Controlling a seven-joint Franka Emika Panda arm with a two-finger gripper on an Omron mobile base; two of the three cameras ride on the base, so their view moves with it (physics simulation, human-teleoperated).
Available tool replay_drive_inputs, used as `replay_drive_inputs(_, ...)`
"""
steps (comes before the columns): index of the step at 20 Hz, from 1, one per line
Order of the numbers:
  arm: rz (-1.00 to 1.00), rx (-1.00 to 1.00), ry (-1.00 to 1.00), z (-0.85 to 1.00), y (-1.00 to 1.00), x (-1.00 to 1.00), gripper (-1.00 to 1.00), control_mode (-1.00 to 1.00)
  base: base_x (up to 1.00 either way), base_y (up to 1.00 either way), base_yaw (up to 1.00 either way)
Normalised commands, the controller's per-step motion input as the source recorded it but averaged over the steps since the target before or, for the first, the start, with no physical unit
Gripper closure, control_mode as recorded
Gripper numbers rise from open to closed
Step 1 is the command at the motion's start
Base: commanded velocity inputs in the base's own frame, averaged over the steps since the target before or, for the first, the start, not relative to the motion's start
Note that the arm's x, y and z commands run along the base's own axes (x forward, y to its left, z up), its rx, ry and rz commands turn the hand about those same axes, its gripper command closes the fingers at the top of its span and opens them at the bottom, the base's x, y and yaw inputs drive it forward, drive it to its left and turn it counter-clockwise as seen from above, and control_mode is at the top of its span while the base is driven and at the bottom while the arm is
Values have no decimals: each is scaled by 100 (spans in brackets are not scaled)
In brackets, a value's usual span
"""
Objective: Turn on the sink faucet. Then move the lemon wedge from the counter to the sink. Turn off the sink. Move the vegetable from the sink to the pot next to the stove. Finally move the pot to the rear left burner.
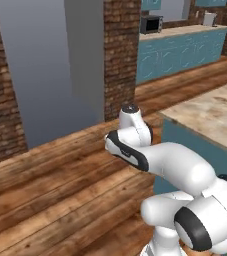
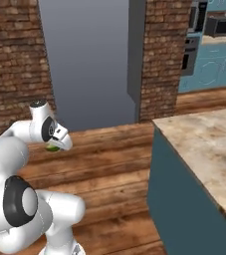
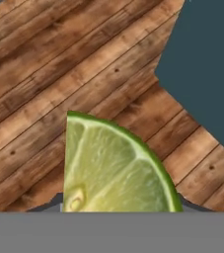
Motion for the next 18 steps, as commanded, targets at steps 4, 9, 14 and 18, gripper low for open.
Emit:
replay_drive_inputs(4, 0, 0, 0, 0, 0, 0, 100, 100, 25, 37, -52)
replay_drive_inputs(9, 0, 0, 0, 0, 0, 0, 100, 100, 23, 56, -48)
replay_drive_inputs(14, 0, 0, 0, 0, 0, 0, 100, 100, 29, 65, -43)
replay_drive_inputs(18, 0, 0, 0, 0, 0, 0, 100, 100, 30, 82, -36)
